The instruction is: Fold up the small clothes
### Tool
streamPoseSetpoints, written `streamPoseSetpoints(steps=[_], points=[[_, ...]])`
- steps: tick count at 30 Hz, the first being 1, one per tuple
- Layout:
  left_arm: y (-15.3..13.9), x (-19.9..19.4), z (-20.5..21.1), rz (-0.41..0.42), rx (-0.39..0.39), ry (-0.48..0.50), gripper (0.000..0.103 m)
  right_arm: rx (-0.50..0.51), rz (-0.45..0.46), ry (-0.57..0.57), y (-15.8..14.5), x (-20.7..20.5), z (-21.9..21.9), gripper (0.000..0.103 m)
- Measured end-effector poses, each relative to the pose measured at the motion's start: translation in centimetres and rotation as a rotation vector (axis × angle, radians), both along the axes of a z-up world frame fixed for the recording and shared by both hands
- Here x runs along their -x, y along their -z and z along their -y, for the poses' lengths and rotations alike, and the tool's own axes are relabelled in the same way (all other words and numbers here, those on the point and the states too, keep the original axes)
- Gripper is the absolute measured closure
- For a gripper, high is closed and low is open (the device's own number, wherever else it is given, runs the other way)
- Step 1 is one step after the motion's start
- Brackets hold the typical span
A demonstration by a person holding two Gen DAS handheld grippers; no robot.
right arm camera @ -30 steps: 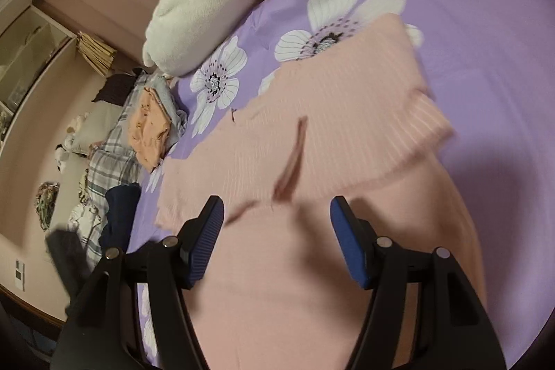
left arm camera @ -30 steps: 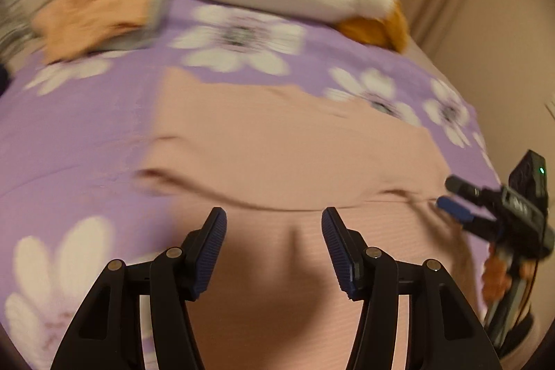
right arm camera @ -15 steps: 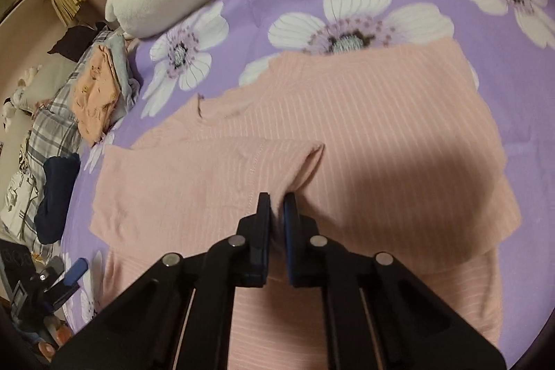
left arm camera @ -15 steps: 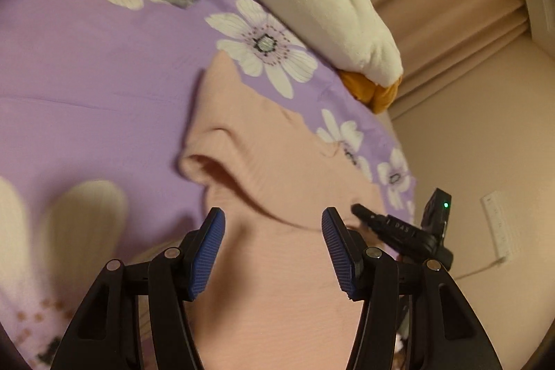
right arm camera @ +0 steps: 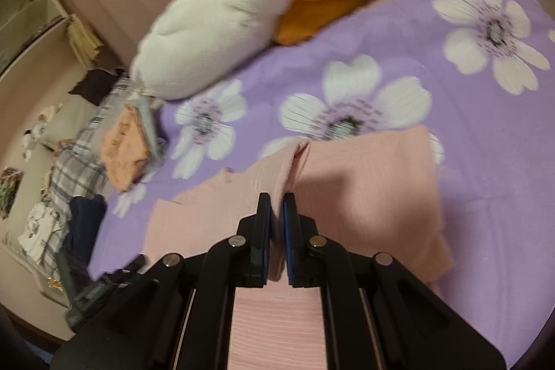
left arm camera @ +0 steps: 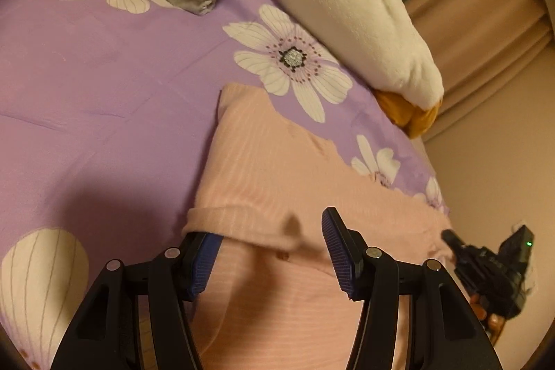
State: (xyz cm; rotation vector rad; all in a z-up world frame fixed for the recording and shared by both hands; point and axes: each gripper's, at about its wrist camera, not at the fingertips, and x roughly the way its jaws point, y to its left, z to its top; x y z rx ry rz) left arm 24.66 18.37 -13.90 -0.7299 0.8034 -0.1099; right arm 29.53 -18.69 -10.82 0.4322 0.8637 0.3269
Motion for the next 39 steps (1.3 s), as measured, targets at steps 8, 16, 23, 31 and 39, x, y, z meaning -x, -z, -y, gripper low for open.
streamPoseSetpoints(steps=[8, 16, 23, 31, 39], points=[[0.5, 1.8, 0.5, -0.06, -0.077, 0.073, 0.047, 0.146, -0.169, 0.038, 5.7, -0.3, 1.1, 0.091], [-2.8, 2.3, -1.5, 0.005, -0.087, 0.069, 0.047, 0.228, -0.015, 0.01, 1.9, 1.1, 0.3, 0.08], [-2.6, -2.9, 0.4, 0.008, -0.045, 0.101, 0.051, 0.183, -0.05, -0.065, 3.8, 0.0, -2.0, 0.084], [1.9, -6.6, -1.7, -0.126, -0.017, 0.027, 0.07, 0.132, -0.107, -0.028, 6.2, -0.3, -0.1, 0.1], [-0.3, -3.6, -2.2, -0.094, -0.06, 0.054, 0.075, 0.206, -0.073, -0.001, 4.7, 1.2, 0.4, 0.089]])
